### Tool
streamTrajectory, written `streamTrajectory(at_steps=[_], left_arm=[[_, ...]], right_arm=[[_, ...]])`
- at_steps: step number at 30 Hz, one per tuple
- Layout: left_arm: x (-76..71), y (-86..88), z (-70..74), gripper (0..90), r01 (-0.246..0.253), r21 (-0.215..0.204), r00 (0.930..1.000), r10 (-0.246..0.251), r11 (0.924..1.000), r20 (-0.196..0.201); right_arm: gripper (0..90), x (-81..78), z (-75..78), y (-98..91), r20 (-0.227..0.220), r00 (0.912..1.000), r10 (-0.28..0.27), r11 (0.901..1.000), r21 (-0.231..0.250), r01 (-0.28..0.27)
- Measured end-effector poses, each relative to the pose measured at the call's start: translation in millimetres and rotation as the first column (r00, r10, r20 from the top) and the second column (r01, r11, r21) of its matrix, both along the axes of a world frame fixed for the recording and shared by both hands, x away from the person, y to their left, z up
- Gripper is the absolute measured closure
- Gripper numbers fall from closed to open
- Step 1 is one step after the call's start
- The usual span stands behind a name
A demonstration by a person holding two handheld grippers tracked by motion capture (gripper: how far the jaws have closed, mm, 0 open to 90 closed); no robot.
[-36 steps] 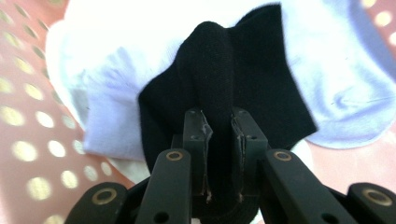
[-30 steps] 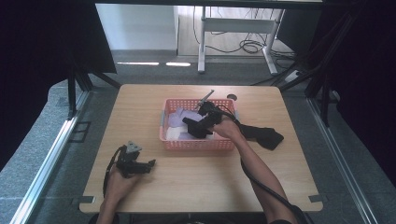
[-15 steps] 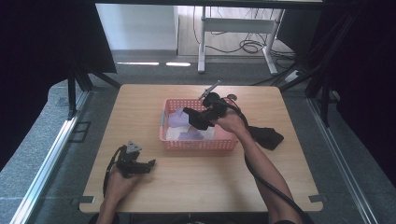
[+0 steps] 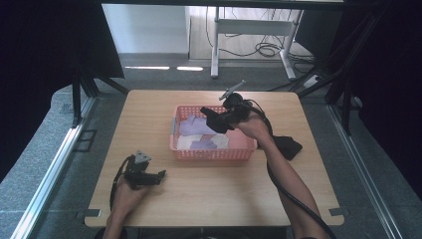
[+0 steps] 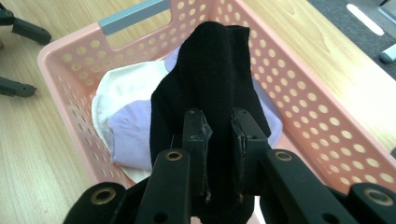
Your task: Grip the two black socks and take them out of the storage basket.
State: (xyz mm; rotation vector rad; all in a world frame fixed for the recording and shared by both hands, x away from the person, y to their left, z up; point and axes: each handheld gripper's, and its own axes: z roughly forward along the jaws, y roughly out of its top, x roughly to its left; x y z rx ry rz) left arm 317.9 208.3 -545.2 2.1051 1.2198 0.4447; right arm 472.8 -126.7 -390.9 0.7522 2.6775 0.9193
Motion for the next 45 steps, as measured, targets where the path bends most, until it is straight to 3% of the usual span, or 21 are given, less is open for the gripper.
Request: streamTrajectory(at_steps=[9,24,43,45], left_arm=[[0.0,-0.2,-0.1,12.9,-0.001,0.0,1.0,0.001,1.0,0.001],[0.1,-0.2,-0.1,12.9,0.0,0.002,1.0,0.0,1.0,0.001],[0.1,-0.1,-0.1,13.1,-0.001,0.001,1.0,0.001,1.0,0.001],[0.1,-0.1,0.0,13.1,-0.001,0.001,1.0,0.001,1.0,0.001]], right_arm=[[77.2,-3.1,8.4,-17.7,0.014,0.9993,-0.034,0.9994,0.01,0.033],[77.2,-7.2,16.7,-67.4,0.038,0.9909,-0.129,0.9914,0.026,0.128],[77.0,-12.6,26.9,-139.7,0.064,0.9627,-0.263,0.9648,0.022,0.262],[76.9,-14.2,27.5,-150.5,0.069,0.9554,-0.287,0.9579,0.02,0.286]])
